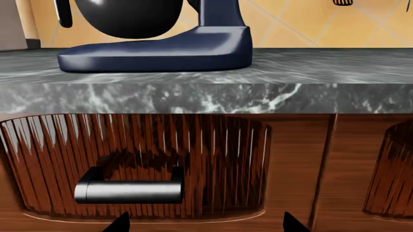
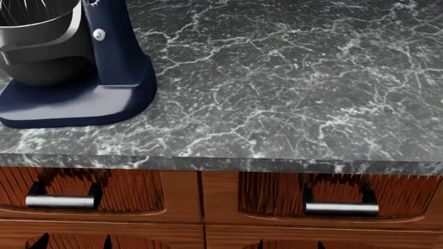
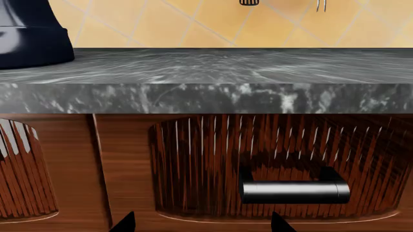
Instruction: Open the stand mixer head.
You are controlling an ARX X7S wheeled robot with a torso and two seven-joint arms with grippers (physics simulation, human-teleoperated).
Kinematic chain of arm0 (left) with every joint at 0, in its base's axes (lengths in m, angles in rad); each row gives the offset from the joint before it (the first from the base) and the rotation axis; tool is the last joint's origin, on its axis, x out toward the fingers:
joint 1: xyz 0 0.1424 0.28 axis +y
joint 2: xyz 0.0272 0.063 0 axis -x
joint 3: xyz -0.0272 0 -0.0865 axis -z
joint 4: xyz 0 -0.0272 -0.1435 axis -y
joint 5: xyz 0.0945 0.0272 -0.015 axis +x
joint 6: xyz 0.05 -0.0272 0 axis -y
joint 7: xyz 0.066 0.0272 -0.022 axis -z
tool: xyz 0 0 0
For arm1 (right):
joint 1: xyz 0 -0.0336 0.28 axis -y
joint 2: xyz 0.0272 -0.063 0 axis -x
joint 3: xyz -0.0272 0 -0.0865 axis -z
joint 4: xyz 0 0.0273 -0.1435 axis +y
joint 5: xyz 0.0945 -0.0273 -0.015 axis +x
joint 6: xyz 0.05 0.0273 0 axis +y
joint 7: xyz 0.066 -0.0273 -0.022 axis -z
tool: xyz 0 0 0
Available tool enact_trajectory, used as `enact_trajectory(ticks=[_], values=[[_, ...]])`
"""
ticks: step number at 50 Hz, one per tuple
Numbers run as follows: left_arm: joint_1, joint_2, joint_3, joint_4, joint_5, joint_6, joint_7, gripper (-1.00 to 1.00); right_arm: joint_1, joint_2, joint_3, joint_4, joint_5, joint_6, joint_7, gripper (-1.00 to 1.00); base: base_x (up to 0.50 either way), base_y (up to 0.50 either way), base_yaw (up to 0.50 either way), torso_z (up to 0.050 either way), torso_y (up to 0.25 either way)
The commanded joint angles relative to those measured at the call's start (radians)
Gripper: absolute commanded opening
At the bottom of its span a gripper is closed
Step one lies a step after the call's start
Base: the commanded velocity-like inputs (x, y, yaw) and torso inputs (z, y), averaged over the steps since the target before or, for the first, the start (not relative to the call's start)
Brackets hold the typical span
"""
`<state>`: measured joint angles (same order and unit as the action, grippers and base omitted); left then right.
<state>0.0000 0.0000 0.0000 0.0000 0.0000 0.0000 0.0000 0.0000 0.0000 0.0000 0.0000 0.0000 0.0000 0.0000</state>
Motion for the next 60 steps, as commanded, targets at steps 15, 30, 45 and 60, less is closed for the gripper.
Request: enact_trajectory(ticks=[15, 30, 45, 60], values=[[0.008, -0.058, 0.075, -0.002, -0.018, 0.037, -0.065, 1.00, -0.009, 0.062, -0.080, 0.030, -0.004, -0.041, 0.058, 1.00, 0.00, 0.00, 0.00, 0.000, 0.000], [0.007, -0.082, 0.099, -0.020, -0.053, 0.081, -0.070, 1.00, 0.000, 0.089, -0.115, 0.033, -0.048, -0.038, 0.109, 1.00, 0.00, 0.27, 0.00, 0.000, 0.000], [0.007, -0.101, 0.122, -0.005, -0.055, 0.062, -0.097, 1.00, 0.006, 0.109, -0.143, 0.037, -0.041, -0.027, 0.122, 1.00, 0.00, 0.50, 0.00, 0.000, 0.000], [-0.001, -0.112, 0.140, -0.045, -0.063, 0.087, -0.118, 1.00, 0.008, 0.124, -0.170, 0.055, -0.043, -0.038, 0.136, 1.00, 0.00, 0.50, 0.00, 0.000, 0.000]])
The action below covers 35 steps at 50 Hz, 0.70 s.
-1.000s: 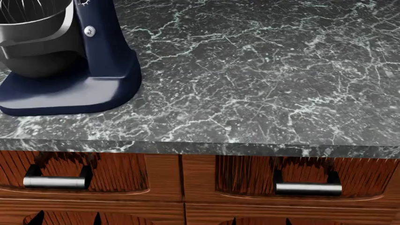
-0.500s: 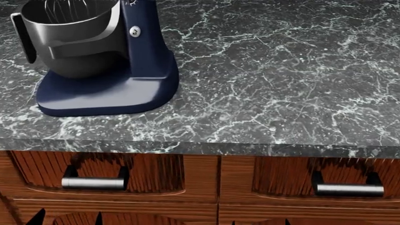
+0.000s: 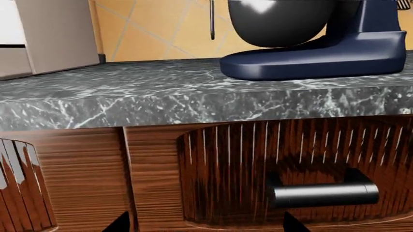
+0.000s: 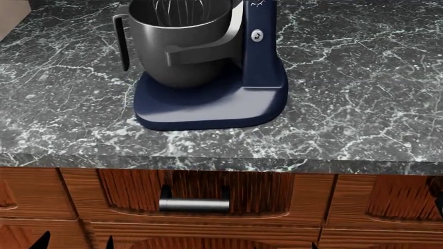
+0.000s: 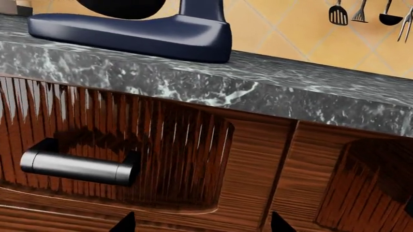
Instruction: Open the stand mixer head.
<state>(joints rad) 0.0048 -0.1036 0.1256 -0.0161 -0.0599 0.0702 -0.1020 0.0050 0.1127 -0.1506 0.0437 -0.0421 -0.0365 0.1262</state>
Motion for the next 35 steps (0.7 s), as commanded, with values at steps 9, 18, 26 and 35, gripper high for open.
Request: enact_trajectory(ticks=[9, 18, 26, 35], values=[[-0.008, -0.030, 0.005, 0.049, -0.112, -0.131, 0.027, 1.00, 0.005, 0.014, -0.011, 0.003, 0.057, 0.000, -0.003, 1.00, 0.00, 0.06, 0.00, 0.009, 0.000], [-0.013, -0.034, 0.024, 0.031, -0.070, -0.083, 0.000, 1.00, 0.009, 0.021, -0.019, 0.008, 0.068, -0.001, -0.002, 1.00, 0.00, 0.00, 0.00, 0.050, 0.000], [-0.015, -0.039, 0.032, 0.027, -0.073, -0.087, -0.008, 1.00, 0.010, 0.027, -0.024, 0.002, 0.075, 0.008, 0.004, 1.00, 0.00, 0.00, 0.00, 0.050, 0.000], [-0.016, -0.045, 0.037, 0.028, -0.087, -0.092, -0.008, 1.00, 0.011, 0.032, -0.032, 0.001, 0.087, 0.030, 0.006, 1.00, 0.00, 0.00, 0.00, 0.050, 0.000]])
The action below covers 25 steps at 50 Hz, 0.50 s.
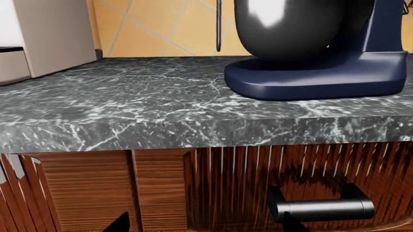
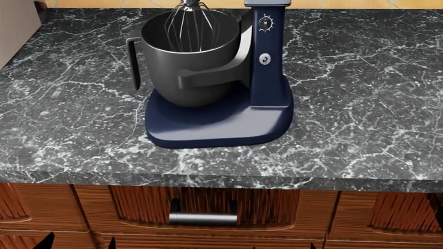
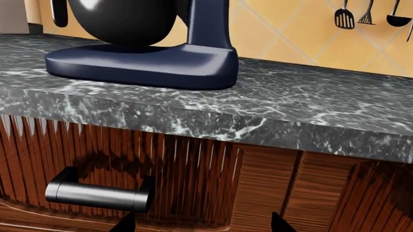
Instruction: Open the stand mixer head.
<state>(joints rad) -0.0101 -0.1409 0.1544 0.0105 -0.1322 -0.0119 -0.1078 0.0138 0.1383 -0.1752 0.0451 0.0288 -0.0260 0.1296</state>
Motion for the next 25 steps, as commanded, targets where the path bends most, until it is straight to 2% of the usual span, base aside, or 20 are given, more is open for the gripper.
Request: enact_trajectory(ticks=[1, 4, 5, 6, 8, 9, 11, 12, 14, 15, 16, 18, 25], values=[[-0.001, -0.009, 0.008, 0.004, -0.018, -0.013, -0.002, 1.00, 0.002, 0.007, -0.008, -0.007, 0.019, 0.030, 0.001, 1.00, 0.00, 0.00, 0.00, 0.050, 0.000], [0.004, -0.012, 0.002, 0.048, -0.030, -0.059, -0.016, 1.00, 0.001, 0.010, -0.006, -0.053, 0.027, 0.069, 0.005, 1.00, 0.00, 0.00, 0.00, 0.050, 0.000], [-0.012, -0.046, 0.044, 0.134, 0.003, -0.194, -0.010, 1.00, -0.002, 0.011, 0.002, -0.118, 0.036, 0.153, 0.016, 1.00, 0.00, 0.00, 0.00, 0.019, 0.000], [0.006, -0.045, -0.007, 0.246, -0.065, -0.197, -0.013, 1.00, -0.007, 0.014, 0.006, -0.178, 0.030, 0.192, 0.031, 1.00, 0.00, 0.00, 0.00, 0.000, 0.000], [0.007, -0.055, -0.045, 0.356, -0.118, -0.325, -0.040, 1.00, -0.008, 0.025, 0.017, -0.315, 0.046, 0.286, 0.036, 1.00, 0.00, 0.00, 0.00, 0.000, 0.000], [-0.015, -0.094, -0.068, 0.506, -0.130, -0.475, -0.114, 1.00, 0.032, 0.039, 0.078, -0.465, 0.138, 0.422, 0.034, 1.00, 0.00, 0.00, 0.00, 0.000, 0.000], [-0.076, -0.103, -0.092, 0.781, -0.194, -0.701, -0.140, 1.00, 0.082, 0.053, 0.140, -0.700, 0.212, 0.557, 0.050, 1.00, 0.00, 0.00, 0.00, 0.000, 0.000], [-0.101, -0.111, -0.090, 0.820, -0.176, -0.741, -0.170, 1.00, 0.099, 0.053, 0.150, -0.735, 0.222, 0.585, 0.062, 1.00, 0.00, 0.00, 0.00, 0.000, 0.000], [-0.182, -0.101, -0.131, 0.903, -0.236, -0.859, -0.191, 1.00, 0.136, 0.057, 0.153, -0.799, 0.249, 0.640, 0.065, 1.00, 0.00, 0.00, 0.00, 0.000, 0.000], [-0.259, -0.143, -0.200, 1.036, -0.386, -0.931, -0.275, 1.00, 0.241, 0.080, 0.217, -0.935, 0.333, 0.776, 0.080, 1.00, 0.00, 0.00, 0.00, 0.000, 0.000], [-0.269, -0.186, -0.192, 1.036, -0.528, -0.916, -0.339, 1.00, 0.248, 0.084, 0.215, -0.939, 0.331, 0.782, 0.083, 1.00, 0.00, 0.00, 0.00, 0.000, 0.000], [-0.279, -0.232, -0.181, 1.035, -0.595, -0.890, -0.400, 1.00, 0.252, 0.080, 0.208, -0.924, 0.329, 0.776, 0.084, 1.00, 0.00, 0.00, 0.00, 0.000, 0.000], [-0.270, -0.293, -0.141, 1.031, -0.634, -0.826, -0.466, 1.00, 0.250, 0.081, 0.220, -0.929, 0.343, 0.773, 0.088, 1.00, 0.00, 0.00, 0.00, 0.000, 0.000]])
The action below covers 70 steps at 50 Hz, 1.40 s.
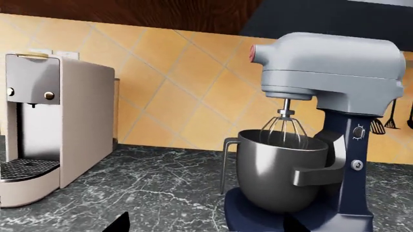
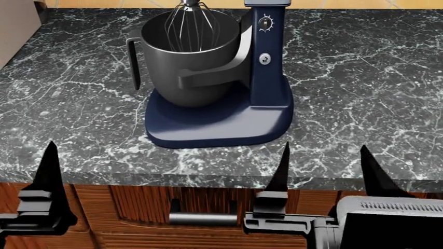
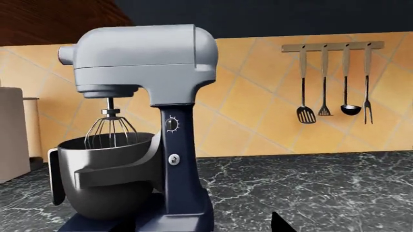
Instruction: Open the stand mixer head.
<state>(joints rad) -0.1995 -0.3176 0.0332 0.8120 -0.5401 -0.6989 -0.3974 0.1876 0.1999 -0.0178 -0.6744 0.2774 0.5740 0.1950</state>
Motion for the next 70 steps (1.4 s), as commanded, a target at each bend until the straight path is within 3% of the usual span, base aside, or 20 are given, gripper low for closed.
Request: enact_trajectory(ticks=[1, 9, 10, 33, 37, 38, 39, 41, 42, 46, 59, 70], values=[[-0.082, -0.121, -0.020, 0.228, -0.235, -0.134, -0.181, 1.00, 0.072, 0.020, 0.059, -0.206, 0.088, 0.166, 0.024, 1.00, 0.00, 0.00, 0.00, 0.000, 0.000], [-0.082, -0.158, 0.023, 0.224, -0.248, -0.092, -0.219, 1.00, 0.062, 0.032, 0.067, -0.224, 0.116, 0.187, 0.020, 1.00, 0.00, 0.00, 0.00, 0.000, 0.000], [-0.083, -0.163, 0.024, 0.228, -0.255, -0.090, -0.226, 1.00, 0.049, 0.024, 0.107, -0.236, 0.185, 0.189, -0.011, 1.00, 0.07, 0.00, 0.00, 0.000, 0.000], [-0.086, -0.225, 0.074, 0.217, -0.284, -0.023, -0.282, 1.00, 0.033, 0.050, 0.079, -0.245, 0.158, 0.138, 0.004, 1.00, 0.40, 0.00, 0.00, 0.000, 0.000], [-0.088, -0.226, 0.089, 0.207, -0.277, -0.018, -0.284, 1.00, 0.066, 0.073, 0.047, -0.185, 0.113, 0.170, 0.027, 1.00, 0.00, 0.00, 0.00, 0.000, 0.000], [-0.087, -0.226, 0.095, 0.203, -0.271, -0.015, -0.281, 1.00, 0.083, 0.061, 0.079, -0.147, 0.187, 0.185, -0.013, 1.00, 0.00, 0.00, 0.00, 0.000, 0.000], [-0.090, -0.226, 0.098, 0.201, -0.274, -0.017, -0.283, 1.00, 0.091, 0.125, -0.025, -0.123, 0.069, 0.151, -0.016, 1.00, 0.00, 0.00, 0.00, 0.000, 0.000], [-0.088, -0.226, 0.107, 0.196, -0.265, -0.012, -0.280, 1.00, 0.112, 0.103, 0.014, -0.069, 0.118, 0.152, -0.032, 1.00, 0.00, 0.00, 0.00, 0.000, 0.000], [-0.093, -0.228, 0.107, 0.196, -0.269, -0.014, -0.282, 1.00, 0.125, 0.088, 0.048, -0.057, 0.166, 0.176, -0.037, -1.00, 0.00, 0.00, 0.00, 0.000, 0.000], [-0.093, -0.234, 0.105, 0.197, -0.278, -0.011, -0.290, 1.00, 0.159, 0.141, -0.045, -0.004, 0.123, 0.132, -0.114, -1.00, 0.00, 0.00, 0.00, 0.000, 0.000], [-0.109, -0.248, 0.105, 0.190, -0.303, -0.008, -0.308, 1.00, 0.397, 0.094, -0.065, 0.244, 0.254, 0.278, -0.192, -1.00, 0.00, 0.00, 0.00, 0.000, 0.000], [-0.107, -0.256, 0.112, 0.183, -0.308, 0.007, -0.310, 1.00, 0.526, 0.054, -0.180, 0.498, 0.133, 0.188, -0.197, -1.00, 0.00, 0.00, 0.00, 0.000, 0.000]])
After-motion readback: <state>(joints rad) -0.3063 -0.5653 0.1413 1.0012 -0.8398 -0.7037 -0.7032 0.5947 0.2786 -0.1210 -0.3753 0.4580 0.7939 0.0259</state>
